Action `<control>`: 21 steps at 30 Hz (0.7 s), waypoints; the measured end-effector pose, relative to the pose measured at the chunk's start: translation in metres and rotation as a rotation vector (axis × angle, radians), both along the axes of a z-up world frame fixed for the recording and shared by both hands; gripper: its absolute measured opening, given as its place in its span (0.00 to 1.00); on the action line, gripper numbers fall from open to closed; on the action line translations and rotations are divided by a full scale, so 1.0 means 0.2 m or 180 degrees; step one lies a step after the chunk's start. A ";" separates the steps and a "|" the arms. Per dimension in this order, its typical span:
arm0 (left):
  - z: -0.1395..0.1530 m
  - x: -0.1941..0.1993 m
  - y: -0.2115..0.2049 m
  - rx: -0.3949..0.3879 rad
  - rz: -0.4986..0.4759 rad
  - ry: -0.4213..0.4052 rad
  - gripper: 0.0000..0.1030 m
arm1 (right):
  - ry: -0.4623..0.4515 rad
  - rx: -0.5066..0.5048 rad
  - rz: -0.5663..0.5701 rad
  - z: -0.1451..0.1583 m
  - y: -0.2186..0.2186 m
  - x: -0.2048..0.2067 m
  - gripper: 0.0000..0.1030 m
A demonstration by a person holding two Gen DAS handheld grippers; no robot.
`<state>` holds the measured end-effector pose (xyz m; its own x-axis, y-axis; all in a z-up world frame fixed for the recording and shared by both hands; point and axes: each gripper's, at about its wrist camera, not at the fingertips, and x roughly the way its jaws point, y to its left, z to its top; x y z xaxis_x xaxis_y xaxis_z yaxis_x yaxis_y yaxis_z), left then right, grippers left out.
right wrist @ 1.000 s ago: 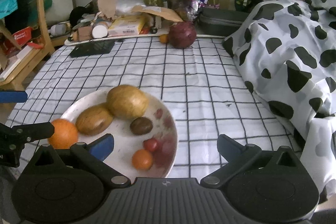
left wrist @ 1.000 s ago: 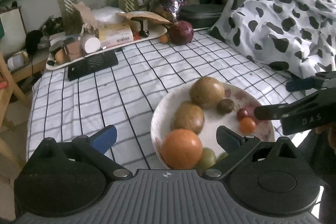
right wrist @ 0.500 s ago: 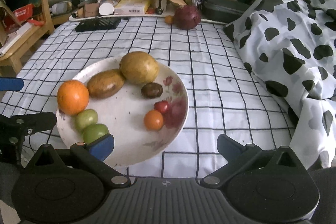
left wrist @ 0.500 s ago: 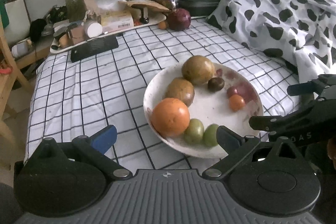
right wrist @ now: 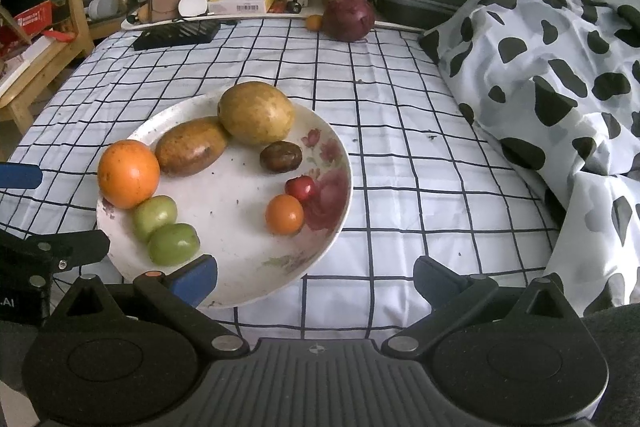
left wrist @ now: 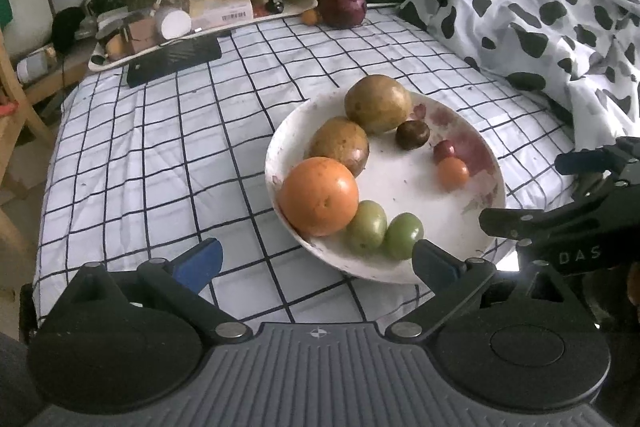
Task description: Organize fruits
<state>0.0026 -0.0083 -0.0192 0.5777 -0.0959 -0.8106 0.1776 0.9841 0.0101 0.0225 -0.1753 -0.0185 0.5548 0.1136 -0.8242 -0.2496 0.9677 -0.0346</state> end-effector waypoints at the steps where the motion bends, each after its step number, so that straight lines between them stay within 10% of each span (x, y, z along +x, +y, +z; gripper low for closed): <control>1: 0.00 0.00 0.00 0.0003 0.0001 0.0003 1.00 | 0.0004 -0.0002 0.0001 0.00 0.00 0.00 1.00; 21: -0.01 0.01 0.00 0.0077 0.0054 0.0031 1.00 | 0.0029 -0.0015 0.0021 0.00 0.01 0.00 1.00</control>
<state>0.0047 -0.0074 -0.0215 0.5711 -0.0664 -0.8182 0.1610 0.9864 0.0323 0.0233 -0.1742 -0.0195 0.5466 0.1134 -0.8297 -0.2562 0.9659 -0.0368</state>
